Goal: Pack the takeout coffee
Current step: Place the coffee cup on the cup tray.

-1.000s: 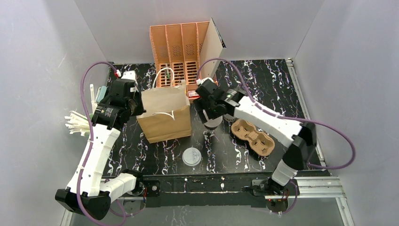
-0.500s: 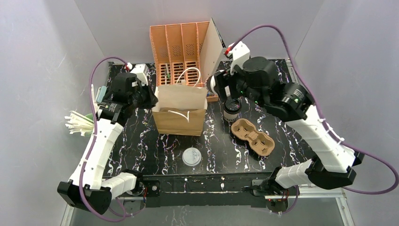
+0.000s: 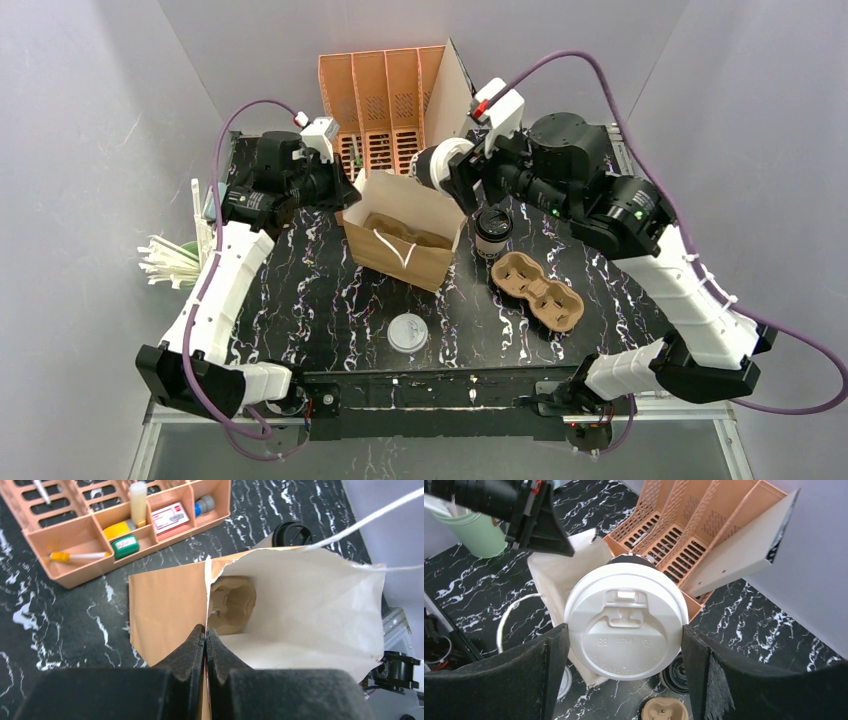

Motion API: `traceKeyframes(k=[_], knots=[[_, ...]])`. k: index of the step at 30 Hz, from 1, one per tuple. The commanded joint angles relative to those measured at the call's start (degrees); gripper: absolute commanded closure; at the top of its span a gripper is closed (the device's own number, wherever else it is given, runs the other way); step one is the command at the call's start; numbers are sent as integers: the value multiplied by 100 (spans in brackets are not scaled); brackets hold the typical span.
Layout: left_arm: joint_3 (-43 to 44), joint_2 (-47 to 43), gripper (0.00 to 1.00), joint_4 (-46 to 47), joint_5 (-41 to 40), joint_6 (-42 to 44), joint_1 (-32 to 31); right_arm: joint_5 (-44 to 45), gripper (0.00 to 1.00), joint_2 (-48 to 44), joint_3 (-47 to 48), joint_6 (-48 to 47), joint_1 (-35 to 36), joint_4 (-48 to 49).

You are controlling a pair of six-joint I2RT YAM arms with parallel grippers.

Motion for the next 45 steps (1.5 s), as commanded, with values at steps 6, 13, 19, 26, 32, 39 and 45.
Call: traceKeyframes(k=[6, 13, 19, 26, 32, 39, 45], knots=[[897, 716, 100, 65, 767, 592, -341, -750, 36, 7, -829, -179, -7, 680], [1460, 1275, 100, 55, 672, 780, -723, -761, 36, 17, -1336, -116, -9, 686], [1730, 1704, 100, 31, 738, 886, -1066, -601, 38, 17, -1874, -209, -10, 711], [2010, 2103, 100, 30, 652, 1087, -1282, -271, 39, 60, -2284, -134, -2, 604], [2070, 2097, 71, 189, 112, 759, -1306, -159, 40, 117, -2420, 108, -9, 481], [2221, 1584, 31, -26, -939, -385, -1304, -34, 40, 91, -2511, 210, -40, 405], [2088, 1333, 37, -1171, -1623, -2343, -1308, -216, 41, 19, -2665, 259, -203, 455]])
